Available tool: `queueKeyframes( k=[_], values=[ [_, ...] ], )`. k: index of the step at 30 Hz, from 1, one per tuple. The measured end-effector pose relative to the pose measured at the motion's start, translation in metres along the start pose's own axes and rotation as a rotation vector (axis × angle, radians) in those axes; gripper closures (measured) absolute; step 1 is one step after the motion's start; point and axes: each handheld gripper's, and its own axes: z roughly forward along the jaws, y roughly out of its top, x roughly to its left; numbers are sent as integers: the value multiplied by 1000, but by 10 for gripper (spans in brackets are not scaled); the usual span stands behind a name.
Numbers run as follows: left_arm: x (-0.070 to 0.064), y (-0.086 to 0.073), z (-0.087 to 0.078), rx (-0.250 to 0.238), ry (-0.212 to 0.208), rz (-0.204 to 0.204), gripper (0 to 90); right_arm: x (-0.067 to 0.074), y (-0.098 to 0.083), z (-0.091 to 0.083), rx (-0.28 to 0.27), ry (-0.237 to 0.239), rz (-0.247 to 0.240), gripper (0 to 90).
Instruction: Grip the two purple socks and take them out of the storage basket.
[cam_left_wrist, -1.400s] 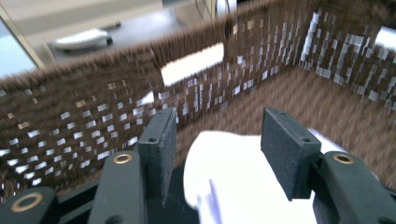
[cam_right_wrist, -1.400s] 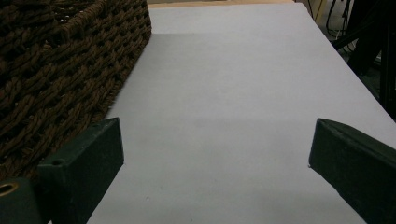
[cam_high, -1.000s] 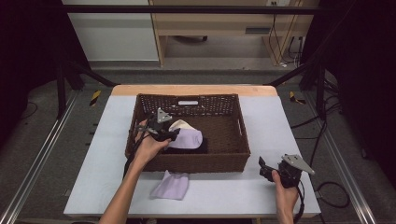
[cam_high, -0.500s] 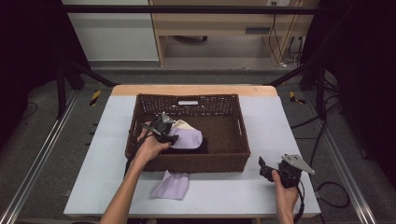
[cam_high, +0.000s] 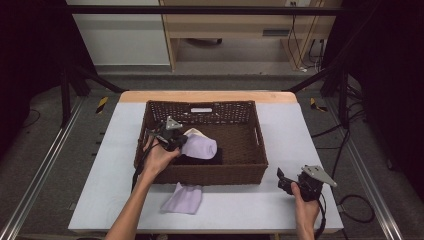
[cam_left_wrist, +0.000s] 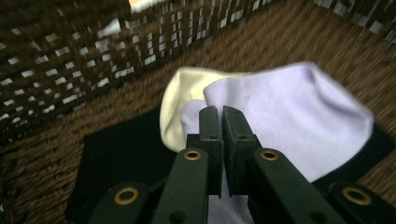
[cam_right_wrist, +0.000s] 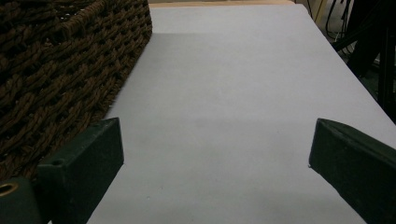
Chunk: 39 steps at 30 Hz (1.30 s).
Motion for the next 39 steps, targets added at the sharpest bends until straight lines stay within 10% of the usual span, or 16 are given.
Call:
queueKeyframes(
  k=[25, 39],
  values=[
    [6, 10, -36, -391, -76, -66, 877, -1, 0, 0, 0, 4, 5, 36],
    [-16, 29, -83, -525, -136, -17, 877, -1, 0, 0, -1, 2, 8, 36]
  ],
)
